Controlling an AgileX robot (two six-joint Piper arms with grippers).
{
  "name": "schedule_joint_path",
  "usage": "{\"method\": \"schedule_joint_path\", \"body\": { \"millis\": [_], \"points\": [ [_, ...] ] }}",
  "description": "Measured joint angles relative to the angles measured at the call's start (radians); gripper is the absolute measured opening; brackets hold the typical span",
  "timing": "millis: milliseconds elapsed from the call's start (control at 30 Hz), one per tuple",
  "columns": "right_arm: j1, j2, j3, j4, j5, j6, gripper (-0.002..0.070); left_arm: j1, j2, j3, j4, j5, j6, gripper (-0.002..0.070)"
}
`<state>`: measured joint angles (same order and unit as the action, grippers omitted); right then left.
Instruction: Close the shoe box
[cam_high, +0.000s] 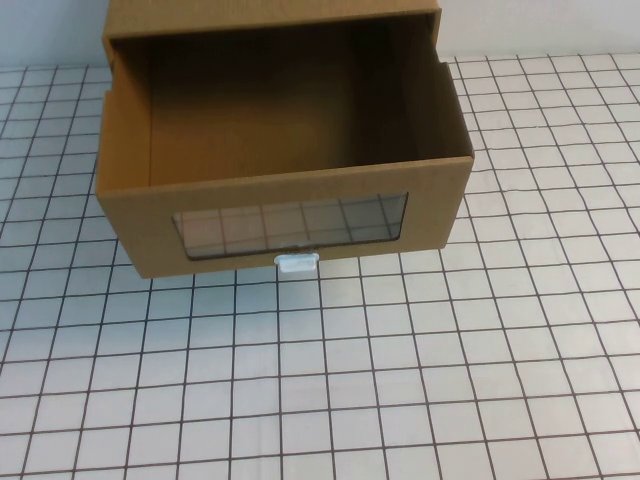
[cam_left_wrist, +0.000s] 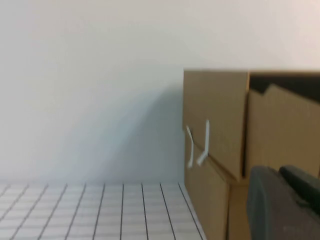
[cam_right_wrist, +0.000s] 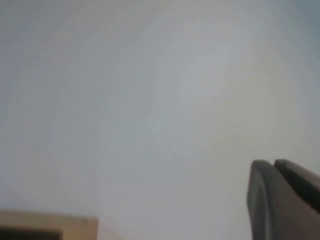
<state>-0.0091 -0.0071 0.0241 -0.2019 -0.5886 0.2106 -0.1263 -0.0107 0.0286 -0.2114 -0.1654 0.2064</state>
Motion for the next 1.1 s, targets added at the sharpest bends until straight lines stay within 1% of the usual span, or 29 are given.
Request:
{"method": "schedule_joint_path", "body": {
  "millis": [100, 200, 267, 367, 467, 533, 567, 633, 733, 867, 933, 1100],
  "points": [
    [0.000, -0.002, 0.000, -0.001, -0.120, 0.000, -0.0013, 0.000, 0.000, 0.000, -0.004, -0.034, -0.001, -0.0004],
    [0.000, -0.006, 0.000, 0.012, -0.201, 0.000, -0.0013, 0.000, 0.000, 0.000, -0.006, -0.061, -0.007, -0.0004],
    [0.000, -0.008, 0.000, 0.025, -0.256, 0.000, -0.0014, 0.000, 0.000, 0.000, -0.006, -0.112, -0.050, -0.0004],
    [0.000, -0.008, 0.000, 0.047, -0.369, 0.000, -0.0014, 0.000, 0.000, 0.000, -0.006, -0.257, -0.206, -0.0004],
    [0.000, -0.008, -0.003, 0.090, -0.481, 0.000, -0.0013, 0.000, 0.000, 0.000, -0.010, -0.488, -0.354, -0.0004],
    [0.000, -0.008, -0.038, 0.126, -0.493, 0.003, -0.0013, 0.000, -0.002, -0.002, -0.014, -0.653, -0.392, -0.0004],
    [0.000, -0.008, -0.064, 0.140, -0.483, 0.003, -0.0013, 0.000, -0.002, -0.010, -0.014, -0.706, -0.400, -0.0004],
    [0.000, -0.008, -0.156, 0.169, -0.430, 0.003, -0.0013, 0.000, -0.004, -0.061, -0.018, -0.741, -0.410, -0.0004],
    [0.000, -0.008, -0.323, 0.209, -0.285, 0.003, -0.0014, 0.000, -0.004, -0.193, -0.018, -0.674, -0.399, -0.0004],
    [0.000, 0.001, -0.566, 0.299, -0.072, 0.003, -0.0013, 0.000, 0.007, -0.418, -0.018, -0.482, -0.304, -0.0004],
    [0.000, 0.039, -0.675, 0.356, 0.011, 0.003, -0.0013, 0.000, 0.054, -0.532, -0.018, -0.398, -0.249, -0.0004],
    [0.000, 0.179, -0.832, 0.398, 0.185, 0.003, -0.0014, 0.000, 0.246, -0.750, -0.016, -0.167, -0.206, -0.0004]
  ]
}}
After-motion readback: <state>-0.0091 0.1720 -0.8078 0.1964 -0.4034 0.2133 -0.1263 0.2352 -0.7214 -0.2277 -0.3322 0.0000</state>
